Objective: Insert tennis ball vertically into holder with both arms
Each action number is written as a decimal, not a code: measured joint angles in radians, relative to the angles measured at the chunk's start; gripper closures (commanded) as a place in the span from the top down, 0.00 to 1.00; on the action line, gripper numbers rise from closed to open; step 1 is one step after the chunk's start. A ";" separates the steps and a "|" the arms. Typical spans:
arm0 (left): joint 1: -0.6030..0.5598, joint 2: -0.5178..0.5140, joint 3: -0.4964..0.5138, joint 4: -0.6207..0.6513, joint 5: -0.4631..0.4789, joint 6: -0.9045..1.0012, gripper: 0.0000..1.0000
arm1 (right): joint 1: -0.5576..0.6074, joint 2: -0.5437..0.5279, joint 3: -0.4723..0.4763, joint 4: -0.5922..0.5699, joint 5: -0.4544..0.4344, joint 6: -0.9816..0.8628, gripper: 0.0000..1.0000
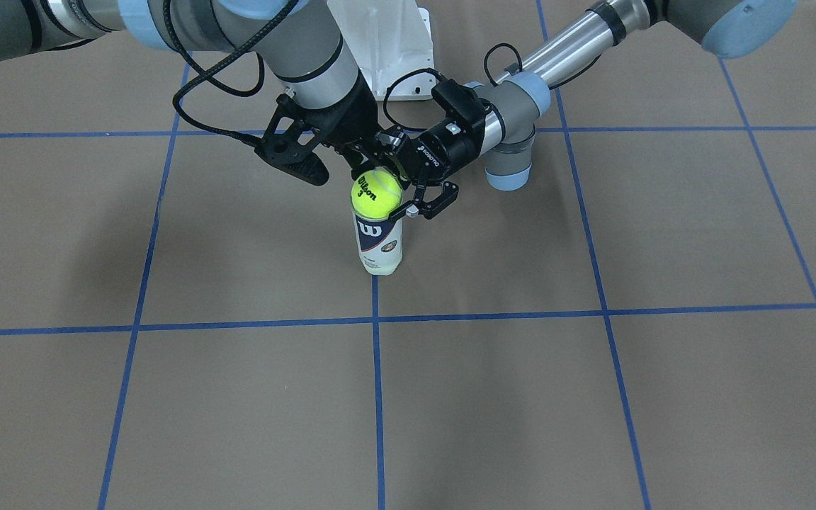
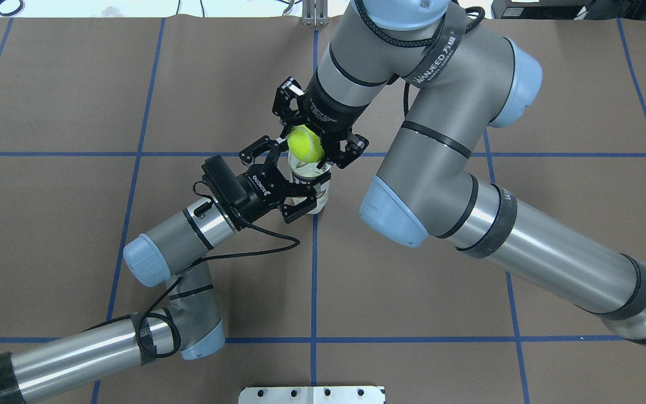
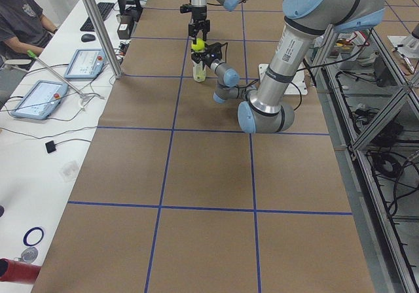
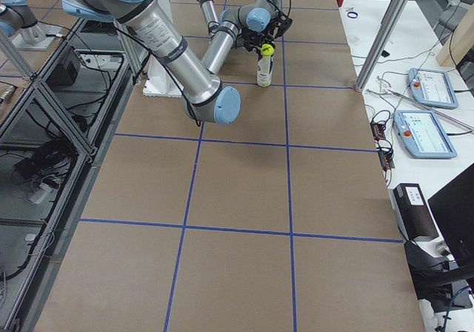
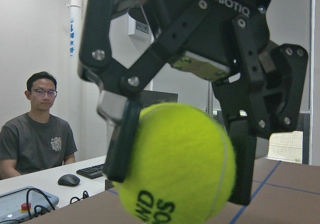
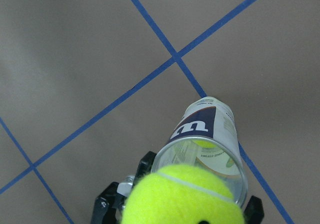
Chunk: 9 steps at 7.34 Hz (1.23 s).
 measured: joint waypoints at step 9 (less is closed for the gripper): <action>-0.010 0.298 -0.294 -0.091 0.072 -0.014 0.99 | 0.204 -0.202 0.103 0.000 0.073 -0.170 0.99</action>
